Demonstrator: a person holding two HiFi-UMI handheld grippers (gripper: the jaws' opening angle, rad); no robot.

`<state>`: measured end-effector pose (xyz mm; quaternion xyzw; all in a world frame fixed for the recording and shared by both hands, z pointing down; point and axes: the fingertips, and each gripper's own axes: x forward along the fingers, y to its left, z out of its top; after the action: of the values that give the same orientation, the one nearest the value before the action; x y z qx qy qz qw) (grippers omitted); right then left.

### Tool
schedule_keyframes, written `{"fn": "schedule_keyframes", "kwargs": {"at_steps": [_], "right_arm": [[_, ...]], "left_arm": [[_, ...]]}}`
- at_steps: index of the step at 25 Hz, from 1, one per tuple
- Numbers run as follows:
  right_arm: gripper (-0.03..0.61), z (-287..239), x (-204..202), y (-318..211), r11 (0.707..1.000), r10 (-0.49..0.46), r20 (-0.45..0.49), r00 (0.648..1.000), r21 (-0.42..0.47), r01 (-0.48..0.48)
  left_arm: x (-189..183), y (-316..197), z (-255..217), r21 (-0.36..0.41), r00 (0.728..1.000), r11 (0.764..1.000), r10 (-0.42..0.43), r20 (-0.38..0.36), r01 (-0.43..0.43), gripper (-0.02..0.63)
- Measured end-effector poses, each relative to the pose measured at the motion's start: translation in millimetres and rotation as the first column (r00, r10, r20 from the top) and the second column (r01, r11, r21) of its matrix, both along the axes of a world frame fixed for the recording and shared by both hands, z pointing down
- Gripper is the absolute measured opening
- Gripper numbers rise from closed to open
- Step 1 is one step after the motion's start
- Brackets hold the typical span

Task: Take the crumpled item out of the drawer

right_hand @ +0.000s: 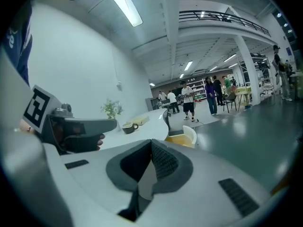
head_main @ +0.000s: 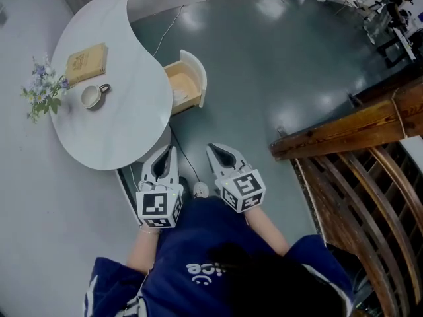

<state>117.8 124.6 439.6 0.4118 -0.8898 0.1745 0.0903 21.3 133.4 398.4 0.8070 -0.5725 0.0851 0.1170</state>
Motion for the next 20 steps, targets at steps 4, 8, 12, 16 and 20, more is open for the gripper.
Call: {"fn": "schedule_keyframes", "kwargs": {"at_steps": [4,8,12,16,20], "right_arm": [[0.006,6,-4,-13,1.0,-0.002,0.002,1.0,-0.017,0.002],[0.008,9,-8,-41,0.999,0.026,-0.024,0.999,-0.028,-0.027],[0.008,9,-21,-74,0.999,0.025,-0.076,0.997,-0.025,-0.027],[0.007,9,-31,-102,0.997,0.066,-0.084,0.994,-0.037,-0.069],[0.007,14,-41,-119,0.994,0.085,-0.119,0.989,-0.054,-0.092]], "left_arm": [[-12,-22,3,-0.002,1.0,1.0,-0.008,0.012,0.008,0.005],[-27,-54,3,-0.011,1.0,1.0,-0.003,0.01,0.004,0.005],[-43,-91,0,-0.003,1.0,1.0,0.022,0.012,-0.022,0.005],[-59,-125,-2,0.008,0.998,0.998,0.055,0.015,-0.055,0.005],[-71,-149,0,-0.002,0.997,0.997,0.079,0.006,-0.079,0.005]]}}
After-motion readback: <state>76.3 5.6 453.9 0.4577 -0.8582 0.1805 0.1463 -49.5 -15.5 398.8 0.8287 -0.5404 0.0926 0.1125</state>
